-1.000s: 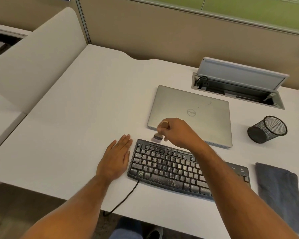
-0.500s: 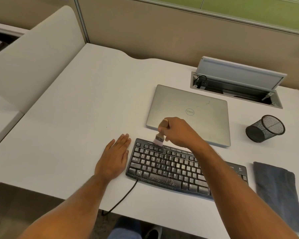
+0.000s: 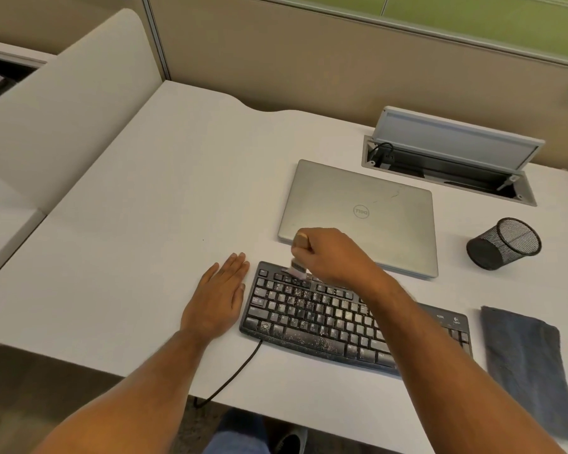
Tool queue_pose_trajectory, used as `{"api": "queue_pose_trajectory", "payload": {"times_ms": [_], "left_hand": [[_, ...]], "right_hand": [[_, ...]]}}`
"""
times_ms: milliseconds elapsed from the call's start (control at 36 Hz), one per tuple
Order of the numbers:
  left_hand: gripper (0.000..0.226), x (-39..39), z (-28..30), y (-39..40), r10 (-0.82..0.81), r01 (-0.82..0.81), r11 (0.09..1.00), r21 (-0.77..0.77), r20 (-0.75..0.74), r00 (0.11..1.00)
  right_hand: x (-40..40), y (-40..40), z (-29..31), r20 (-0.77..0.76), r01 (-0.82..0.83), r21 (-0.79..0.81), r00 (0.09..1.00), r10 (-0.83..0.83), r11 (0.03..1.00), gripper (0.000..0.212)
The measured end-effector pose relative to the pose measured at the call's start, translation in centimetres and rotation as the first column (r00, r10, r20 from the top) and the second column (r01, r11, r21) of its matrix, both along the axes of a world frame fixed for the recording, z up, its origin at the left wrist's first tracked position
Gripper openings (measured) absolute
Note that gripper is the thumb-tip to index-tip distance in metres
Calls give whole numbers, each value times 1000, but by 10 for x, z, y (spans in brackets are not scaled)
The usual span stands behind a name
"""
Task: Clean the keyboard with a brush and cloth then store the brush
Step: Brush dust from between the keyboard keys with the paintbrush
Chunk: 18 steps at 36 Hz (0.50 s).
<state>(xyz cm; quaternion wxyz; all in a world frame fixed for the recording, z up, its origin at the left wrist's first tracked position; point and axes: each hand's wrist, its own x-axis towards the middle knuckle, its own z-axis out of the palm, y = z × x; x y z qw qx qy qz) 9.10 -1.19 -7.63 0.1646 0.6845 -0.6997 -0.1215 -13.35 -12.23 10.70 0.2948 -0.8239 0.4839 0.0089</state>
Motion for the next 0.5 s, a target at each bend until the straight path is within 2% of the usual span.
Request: {"api": "queue_pose_trajectory", "payload": {"times_ms": [56, 139, 306, 389, 500], "left_hand": [[58, 0, 0, 0, -1, 1, 1000, 2, 3, 1000], [58, 0, 1, 0, -3, 3, 1000, 8, 6, 1000], [58, 0, 1, 0, -1, 1, 1000, 5, -1, 1000], [57, -1, 1, 0, -2, 2, 1000, -2, -3, 1000], [58, 0, 2, 0, -1, 1, 1000, 6, -2, 1000]], "right_hand": [[5, 2, -2, 68, -11, 43, 998, 8, 999, 16], [7, 4, -9, 65, -34, 58, 997, 30, 998, 13], [-6, -2, -6, -132, -59, -3, 990, 58, 998, 17], [-9, -5, -4, -202, -72, -99, 978, 51, 992, 21], [2, -1, -6, 39, 76, -28, 996, -75, 997, 21]]}}
